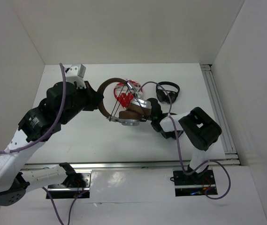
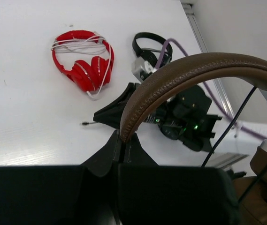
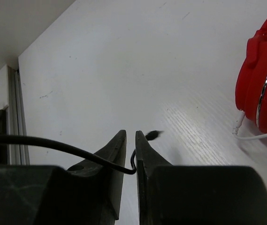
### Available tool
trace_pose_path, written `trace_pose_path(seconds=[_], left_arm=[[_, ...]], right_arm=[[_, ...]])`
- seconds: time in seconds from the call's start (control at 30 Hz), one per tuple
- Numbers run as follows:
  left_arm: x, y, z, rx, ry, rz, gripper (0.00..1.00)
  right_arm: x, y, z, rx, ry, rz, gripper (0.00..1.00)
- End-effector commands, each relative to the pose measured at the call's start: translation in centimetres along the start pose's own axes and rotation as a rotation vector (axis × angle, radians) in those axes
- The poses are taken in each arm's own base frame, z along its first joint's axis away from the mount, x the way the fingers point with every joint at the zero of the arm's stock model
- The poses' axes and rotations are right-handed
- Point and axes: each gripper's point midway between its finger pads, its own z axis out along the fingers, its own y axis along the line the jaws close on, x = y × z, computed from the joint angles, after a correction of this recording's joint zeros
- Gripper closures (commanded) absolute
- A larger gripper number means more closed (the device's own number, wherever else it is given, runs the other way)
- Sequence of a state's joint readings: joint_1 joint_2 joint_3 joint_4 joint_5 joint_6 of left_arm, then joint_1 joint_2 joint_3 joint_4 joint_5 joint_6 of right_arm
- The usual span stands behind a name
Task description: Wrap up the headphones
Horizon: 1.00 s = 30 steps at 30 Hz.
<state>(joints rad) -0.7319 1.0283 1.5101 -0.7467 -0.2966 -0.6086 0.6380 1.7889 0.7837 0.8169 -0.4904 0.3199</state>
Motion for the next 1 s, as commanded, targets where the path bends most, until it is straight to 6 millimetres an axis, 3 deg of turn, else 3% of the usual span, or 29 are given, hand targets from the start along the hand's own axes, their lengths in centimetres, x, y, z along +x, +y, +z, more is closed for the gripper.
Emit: trace_pose_path(seconds=[0.0,0.1,0.2,0.3,0.47,0.5,0.53,0.57,0.6,0.63,0.67,0.7,0.73,0.77,0.8,0.83,0.93,0.97], left_arm=[[-4.9,-0.7,-1.2,-0.014,-0.182,-0.173,1.0],[-5.5,-0.3,-1.8,-0.034,-0.207,-0.214,1.0],[-5.5,0.6,-1.8,-0.086,-0.221,-0.257,1.0],[-5.8,1.3,-2.2,-0.114,-0.242,-0.292,1.0],[-6.1,3.6,-2.1,-0.241,-0.298,-0.339,1.0],[-5.9,4.0,-1.7,-0.273,-0.3,-0.34,1.0],[-5.7,4.6,-1.5,-0.309,-0.301,-0.328,1.0],[-5.7,5.5,-1.3,-0.362,-0.32,-0.337,1.0],[-5.5,5.8,-0.9,-0.389,-0.32,-0.337,1.0],[-5.2,6.2,0.1,-0.424,-0.314,-0.333,1.0],[-4.8,7.4,0.4,-0.479,-0.301,-0.35,1.0],[-4.5,8.2,1.0,-0.515,-0.282,-0.344,1.0],[-4.7,8.6,1.4,-0.534,-0.274,-0.375,1.0],[-4.2,10.3,2.8,-0.593,-0.246,-0.378,1.0],[-3.7,10.4,3.5,-0.58,-0.207,-0.392,1.0],[-4.0,10.6,4.1,-0.576,-0.211,-0.407,1.0],[-4.3,11.9,5.5,-0.577,-0.191,-0.441,1.0],[-4.5,12.2,5.9,-0.578,-0.191,-0.437,1.0]], right_arm=[[-1.6,1.0,0.6,-0.065,-0.108,-0.002,0.79],[0.0,1.0,0.8,-0.072,-0.092,0.013,0.87],[1.0,1.5,1.0,-0.069,-0.084,0.024,0.87],[1.8,2.1,1.0,-0.078,-0.082,0.021,1.0],[4.1,2.8,0.5,-0.001,-0.07,0.036,1.0],[4.2,4.3,0.4,-0.002,-0.07,0.031,1.0],[5.1,4.6,-0.1,0.022,-0.055,0.026,1.0],[4.1,4.7,-0.5,0.075,-0.099,0.02,1.0],[4.8,4.9,-0.9,0.112,-0.081,0.023,1.0],[5.8,6.6,-1.0,0.113,-0.061,0.016,1.0],[5.9,6.3,-1.4,0.195,-0.054,0.012,1.0],[5.5,7.3,-1.4,0.201,-0.078,0.005,1.0],[8.0,8.8,-1.8,0.208,0.007,-0.027,1.0],[7.7,9.8,-1.6,0.213,0.011,-0.046,1.0],[7.9,10.0,-1.7,0.247,0.021,-0.069,1.0],[9.6,11.1,-2.1,0.248,0.092,-0.102,1.0],[9.0,13.3,-1.5,0.253,0.13,-0.164,1.0],[10.7,14.0,-1.9,0.257,0.211,-0.21,1.0]])
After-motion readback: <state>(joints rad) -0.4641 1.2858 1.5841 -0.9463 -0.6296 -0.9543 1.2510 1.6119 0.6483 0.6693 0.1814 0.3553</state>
